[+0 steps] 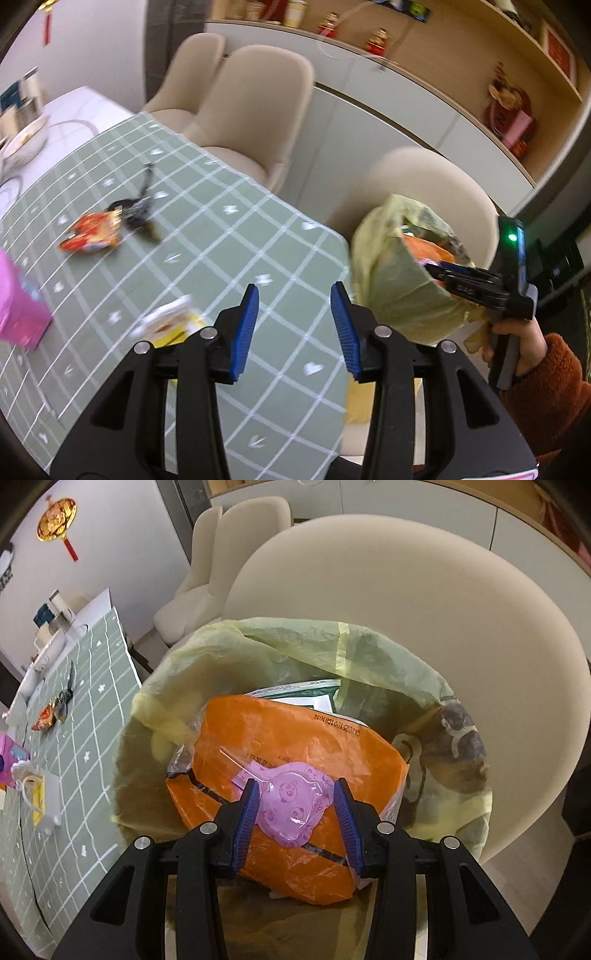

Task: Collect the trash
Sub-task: 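Move both tools back over the table toward the red snack packet, then grasp the red snack packet with the left tool while the right tool grasps the black strap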

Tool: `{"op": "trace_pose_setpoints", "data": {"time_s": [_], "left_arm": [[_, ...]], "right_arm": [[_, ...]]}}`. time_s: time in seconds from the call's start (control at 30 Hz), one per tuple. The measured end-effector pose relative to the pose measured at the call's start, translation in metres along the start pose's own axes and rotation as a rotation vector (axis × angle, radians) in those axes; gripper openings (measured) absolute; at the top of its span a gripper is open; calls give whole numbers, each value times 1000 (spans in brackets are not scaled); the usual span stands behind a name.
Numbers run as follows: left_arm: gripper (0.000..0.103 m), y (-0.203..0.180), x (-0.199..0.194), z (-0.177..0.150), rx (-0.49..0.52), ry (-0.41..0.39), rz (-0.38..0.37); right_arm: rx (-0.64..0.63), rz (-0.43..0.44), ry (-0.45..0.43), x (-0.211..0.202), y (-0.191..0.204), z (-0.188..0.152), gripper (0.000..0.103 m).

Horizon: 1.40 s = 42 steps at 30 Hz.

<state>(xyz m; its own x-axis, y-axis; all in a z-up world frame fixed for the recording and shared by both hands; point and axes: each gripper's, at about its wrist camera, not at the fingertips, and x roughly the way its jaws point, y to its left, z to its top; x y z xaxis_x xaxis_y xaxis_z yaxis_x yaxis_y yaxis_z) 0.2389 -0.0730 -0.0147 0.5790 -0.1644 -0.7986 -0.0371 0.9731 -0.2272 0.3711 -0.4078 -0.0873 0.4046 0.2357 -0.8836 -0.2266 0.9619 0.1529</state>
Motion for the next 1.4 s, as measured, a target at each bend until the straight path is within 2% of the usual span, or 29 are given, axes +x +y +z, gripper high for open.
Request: {"op": "trace_pose_setpoints", "data": {"time_s": [0.1, 0.17, 0.3, 0.53, 0.73, 0.83, 0.9, 1.03, 1.2, 1.33, 1.4], "left_arm": [[40, 15, -10, -3, -20, -10, 13], [40, 25, -18, -6, -22, -23, 20], [40, 38, -31, -7, -6, -43, 19], [43, 70, -44, -5, 25, -87, -11], [44, 120, -39, -4, -1, -128, -19], [44, 150, -28, -4, -56, -139, 26], [44, 170, -17, -2, -121, -129, 26], [43, 197, 6, 3, -183, -99, 16], [43, 205, 22, 16, -117, -91, 78], [43, 222, 27, 26, -136, -94, 124], [43, 230, 28, 29, -151, -97, 117]], "right_arm": [[-5, -49, -48, -16, 6, -6, 40], [-8, -76, -76, -27, 12, -10, 49], [10, -106, -153, -57, 21, -21, 49], [19, -81, -241, -94, 49, -35, 50], [-33, -32, -228, -103, 91, -38, 50], [-73, 21, -215, -97, 114, -34, 50], [-112, 49, -195, -88, 132, -28, 50], [-168, 78, -177, -69, 160, -17, 50], [-240, 103, -180, -47, 186, 2, 50], [-326, 211, -144, -20, 219, 24, 50], [-398, 270, -123, -2, 246, 39, 50]]}}
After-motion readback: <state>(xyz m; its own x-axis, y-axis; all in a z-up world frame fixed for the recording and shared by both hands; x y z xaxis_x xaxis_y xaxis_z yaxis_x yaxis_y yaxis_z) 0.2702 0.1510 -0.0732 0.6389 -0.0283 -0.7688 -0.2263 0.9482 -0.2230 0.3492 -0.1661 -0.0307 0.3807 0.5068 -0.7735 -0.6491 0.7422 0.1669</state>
